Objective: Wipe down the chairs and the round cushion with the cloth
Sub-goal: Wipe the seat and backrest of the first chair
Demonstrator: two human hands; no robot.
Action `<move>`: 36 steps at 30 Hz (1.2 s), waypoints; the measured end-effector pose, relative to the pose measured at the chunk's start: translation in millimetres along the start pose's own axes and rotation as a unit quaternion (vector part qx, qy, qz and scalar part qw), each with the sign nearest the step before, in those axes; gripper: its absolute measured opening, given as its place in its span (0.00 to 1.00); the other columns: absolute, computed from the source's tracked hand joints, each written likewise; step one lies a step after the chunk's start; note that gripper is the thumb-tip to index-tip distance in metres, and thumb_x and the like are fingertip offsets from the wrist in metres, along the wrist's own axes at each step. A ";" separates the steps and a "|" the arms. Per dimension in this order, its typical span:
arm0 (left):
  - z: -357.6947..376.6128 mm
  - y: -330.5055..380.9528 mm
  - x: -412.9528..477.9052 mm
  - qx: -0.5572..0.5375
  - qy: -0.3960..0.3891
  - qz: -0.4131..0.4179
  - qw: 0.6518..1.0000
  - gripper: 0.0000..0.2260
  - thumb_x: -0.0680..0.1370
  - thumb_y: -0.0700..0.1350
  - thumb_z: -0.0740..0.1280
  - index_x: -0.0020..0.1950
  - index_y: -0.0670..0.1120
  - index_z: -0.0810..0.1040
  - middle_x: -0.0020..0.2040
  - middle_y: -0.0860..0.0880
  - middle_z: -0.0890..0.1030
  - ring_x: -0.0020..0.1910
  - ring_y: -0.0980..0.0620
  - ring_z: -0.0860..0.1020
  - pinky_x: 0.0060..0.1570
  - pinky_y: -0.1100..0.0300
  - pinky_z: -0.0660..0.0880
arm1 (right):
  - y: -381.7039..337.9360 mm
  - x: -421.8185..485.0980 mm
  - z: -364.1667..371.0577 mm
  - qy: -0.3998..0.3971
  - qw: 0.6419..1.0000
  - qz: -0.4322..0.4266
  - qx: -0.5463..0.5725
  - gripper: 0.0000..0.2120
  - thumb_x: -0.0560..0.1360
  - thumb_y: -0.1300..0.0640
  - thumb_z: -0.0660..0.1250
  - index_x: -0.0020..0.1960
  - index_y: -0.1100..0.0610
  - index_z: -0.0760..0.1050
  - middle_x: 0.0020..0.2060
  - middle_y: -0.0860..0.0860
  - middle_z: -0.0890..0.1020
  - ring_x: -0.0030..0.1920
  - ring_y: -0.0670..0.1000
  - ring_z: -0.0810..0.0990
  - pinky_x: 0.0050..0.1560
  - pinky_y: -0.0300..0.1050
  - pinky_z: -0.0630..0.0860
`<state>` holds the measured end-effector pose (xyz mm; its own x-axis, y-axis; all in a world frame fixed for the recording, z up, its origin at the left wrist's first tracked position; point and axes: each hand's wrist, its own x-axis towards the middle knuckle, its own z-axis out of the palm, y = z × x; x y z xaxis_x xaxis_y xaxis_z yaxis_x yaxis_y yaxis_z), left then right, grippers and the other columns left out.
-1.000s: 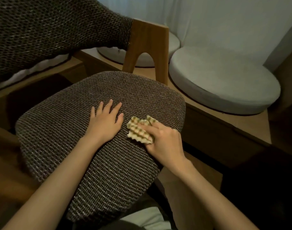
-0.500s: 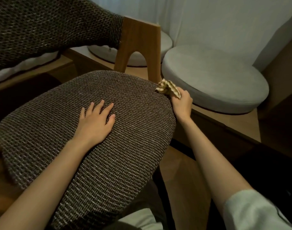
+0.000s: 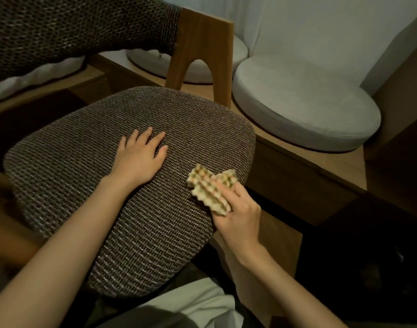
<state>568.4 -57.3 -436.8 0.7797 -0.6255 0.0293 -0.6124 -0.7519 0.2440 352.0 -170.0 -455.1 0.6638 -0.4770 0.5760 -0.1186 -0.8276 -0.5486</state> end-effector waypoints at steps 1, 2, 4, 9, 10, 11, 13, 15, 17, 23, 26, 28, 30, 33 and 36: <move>-0.4 -1.1 -0.9 -0.002 0.004 0.002 1.000 0.24 0.81 0.60 0.46 0.77 0.57 0.55 0.78 0.49 0.54 0.77 0.45 0.50 0.74 0.45 0.45 | 1.1 4.4 -1.5 -0.006 0.999 -0.031 -0.021 0.14 0.69 0.57 0.69 0.54 0.54 0.83 0.39 0.48 0.79 0.35 0.43 0.75 0.31 0.31 0.64; -0.9 -2.4 -1.6 -0.002 0.007 0.003 1.000 0.24 0.81 0.60 0.46 0.77 0.58 0.55 0.78 0.49 0.54 0.77 0.45 0.51 0.74 0.46 0.45 | 5.6 13.1 -2.0 -0.009 0.997 -0.054 -0.048 0.13 0.69 0.55 0.68 0.52 0.54 0.83 0.38 0.48 0.79 0.33 0.43 0.75 0.29 0.31 0.64; -1.8 -5.7 -2.2 -0.003 0.011 -0.006 1.000 0.23 0.81 0.60 0.46 0.76 0.60 0.56 0.78 0.50 0.55 0.77 0.46 0.52 0.74 0.46 0.45 | 22.5 41.9 -0.5 -0.010 0.994 -0.041 -0.098 0.11 0.70 0.55 0.69 0.51 0.54 0.83 0.37 0.47 0.79 0.33 0.46 0.76 0.28 0.31 0.61; -3.7 -14.4 -0.4 0.006 0.021 -0.078 0.997 0.23 0.81 0.61 0.45 0.76 0.61 0.56 0.78 0.50 0.55 0.77 0.46 0.51 0.73 0.44 0.43 | 67.1 143.7 24.7 -0.026 0.981 0.091 -0.172 0.12 0.76 0.49 0.62 0.57 0.46 0.80 0.43 0.47 0.81 0.43 0.52 0.79 0.34 0.41 0.65; -3.9 -16.0 0.4 0.009 0.025 -0.090 0.996 0.23 0.81 0.61 0.45 0.76 0.60 0.56 0.78 0.49 0.55 0.77 0.46 0.51 0.73 0.44 0.44 | 70.8 162.7 31.8 -0.023 0.977 0.095 -0.187 0.12 0.76 0.49 0.62 0.57 0.46 0.79 0.44 0.48 0.82 0.44 0.53 0.80 0.35 0.41 0.65; -4.1 -17.5 1.1 0.011 0.030 -0.101 0.994 0.23 0.81 0.61 0.45 0.76 0.60 0.56 0.78 0.49 0.55 0.77 0.46 0.51 0.74 0.44 0.44 | 72.6 180.1 39.7 -0.022 0.975 0.096 -0.200 0.12 0.76 0.51 0.62 0.58 0.47 0.79 0.45 0.50 0.83 0.44 0.54 0.80 0.36 0.42 0.65; -4.3 -19.0 3.4 0.014 0.039 -0.116 0.992 0.23 0.81 0.60 0.46 0.76 0.59 0.57 0.78 0.49 0.55 0.77 0.46 0.52 0.74 0.44 0.45 | 71.3 207.4 58.7 -0.044 0.969 0.078 -0.229 0.12 0.76 0.52 0.63 0.58 0.49 0.78 0.46 0.52 0.82 0.45 0.57 0.80 0.37 0.44 0.66; -5.6 -21.2 7.5 0.012 0.046 -0.132 0.990 0.23 0.81 0.60 0.46 0.76 0.58 0.57 0.78 0.48 0.55 0.77 0.45 0.51 0.74 0.44 0.44 | 62.9 224.9 81.1 -0.090 0.962 0.034 -0.257 0.11 0.76 0.54 0.62 0.58 0.51 0.75 0.47 0.54 0.81 0.45 0.58 0.80 0.37 0.46 0.67; -7.5 -25.0 11.9 0.007 0.050 -0.156 0.987 0.23 0.81 0.59 0.46 0.77 0.58 0.56 0.78 0.47 0.54 0.77 0.45 0.50 0.74 0.45 0.43 | 52.1 235.9 104.1 -0.135 0.957 -0.027 -0.254 0.12 0.76 0.57 0.62 0.59 0.53 0.72 0.48 0.56 0.80 0.45 0.60 0.79 0.36 0.47 0.67; -5.5 -34.7 18.7 0.009 0.066 -0.187 0.980 0.25 0.79 0.63 0.45 0.76 0.60 0.56 0.78 0.48 0.53 0.77 0.47 0.49 0.74 0.48 0.42 | 19.4 270.9 176.9 -0.216 0.949 -0.127 -0.191 0.17 0.79 0.56 0.58 0.67 0.49 0.67 0.55 0.56 0.77 0.50 0.60 0.79 0.39 0.48 0.69; -4.1 -36.1 19.7 0.012 0.083 -0.201 0.976 0.25 0.79 0.64 0.47 0.75 0.60 0.57 0.78 0.49 0.55 0.77 0.48 0.50 0.74 0.50 0.42 | 2.1 288.7 215.8 -0.247 0.945 -0.158 -0.147 0.17 0.79 0.57 0.58 0.67 0.50 0.68 0.56 0.56 0.76 0.52 0.60 0.78 0.44 0.50 0.71; -4.4 -36.7 18.8 0.011 0.100 -0.203 0.974 0.24 0.79 0.62 0.48 0.75 0.60 0.58 0.78 0.50 0.56 0.77 0.49 0.52 0.74 0.51 0.43 | -9.0 298.8 238.8 -0.255 0.943 -0.173 -0.128 0.17 0.78 0.56 0.60 0.66 0.50 0.69 0.55 0.56 0.76 0.53 0.59 0.77 0.49 0.51 0.71; -5.3 -37.4 17.3 0.006 0.111 -0.205 0.972 0.23 0.80 0.60 0.49 0.75 0.59 0.60 0.78 0.50 0.57 0.76 0.49 0.53 0.74 0.52 0.44 | -18.9 306.3 256.9 -0.266 0.940 -0.175 -0.122 0.17 0.77 0.56 0.61 0.66 0.50 0.69 0.55 0.55 0.77 0.54 0.58 0.76 0.54 0.53 0.69; -7.0 -38.6 16.3 0.004 0.118 -0.221 0.968 0.22 0.81 0.58 0.50 0.75 0.58 0.61 0.77 0.50 0.57 0.76 0.50 0.53 0.74 0.52 0.44 | -31.0 309.5 273.6 -0.286 0.938 -0.168 -0.102 0.16 0.77 0.56 0.60 0.65 0.50 0.70 0.55 0.55 0.76 0.55 0.58 0.76 0.57 0.54 0.68; -9.2 -44.1 12.6 0.015 0.119 -0.251 0.960 0.22 0.81 0.57 0.50 0.75 0.57 0.60 0.77 0.49 0.57 0.76 0.49 0.53 0.75 0.51 0.45 | -42.0 296.5 273.8 -0.320 0.926 -0.197 -0.044 0.15 0.76 0.59 0.62 0.62 0.51 0.74 0.53 0.55 0.77 0.54 0.58 0.77 0.56 0.53 0.69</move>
<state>606.5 -30.2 -438.3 0.9834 -0.1190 0.1369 -0.1514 -0.9543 0.2578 756.0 -195.7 -427.2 0.9664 0.1165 0.2289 0.1847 -0.9346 -0.3041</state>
